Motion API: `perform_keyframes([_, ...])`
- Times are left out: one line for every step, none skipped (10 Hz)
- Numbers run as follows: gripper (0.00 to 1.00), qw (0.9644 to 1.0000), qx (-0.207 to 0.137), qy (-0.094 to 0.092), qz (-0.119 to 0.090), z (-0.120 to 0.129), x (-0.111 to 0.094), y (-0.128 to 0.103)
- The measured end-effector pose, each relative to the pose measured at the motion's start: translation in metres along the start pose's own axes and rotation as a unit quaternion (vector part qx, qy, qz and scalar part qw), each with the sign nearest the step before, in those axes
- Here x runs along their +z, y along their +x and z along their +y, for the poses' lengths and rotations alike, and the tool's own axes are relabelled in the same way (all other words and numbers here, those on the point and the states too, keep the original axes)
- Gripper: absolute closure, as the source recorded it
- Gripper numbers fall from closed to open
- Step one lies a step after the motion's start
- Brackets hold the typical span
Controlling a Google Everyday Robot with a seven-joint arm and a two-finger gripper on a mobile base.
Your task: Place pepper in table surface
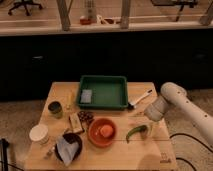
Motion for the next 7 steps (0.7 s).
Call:
perform_keyframes([0.20, 1.0000, -0.001, 0.000, 0.001, 0.0004, -0.0015, -0.0002])
perform_keyframes([0.20, 1.0000, -0.001, 0.000, 0.001, 0.0002, -0.0025, -0.0008])
perform_keyframes([0.20, 1.0000, -0.003, -0.001, 0.002, -0.0002, -0.0035, -0.0014])
perform_keyframes([0.20, 1.0000, -0.003, -0.001, 0.003, -0.0009, -0.0046, -0.0019])
perform_keyframes([0.20, 1.0000, -0.004, -0.001, 0.004, -0.0012, -0.0059, -0.0021])
perform_keyframes([0.20, 1.0000, -0.005, -0.001, 0.006, -0.0014, -0.0073, -0.0024])
perform_keyframes([0.20, 0.9999, -0.006, -0.003, 0.009, -0.0019, -0.0088, -0.0027])
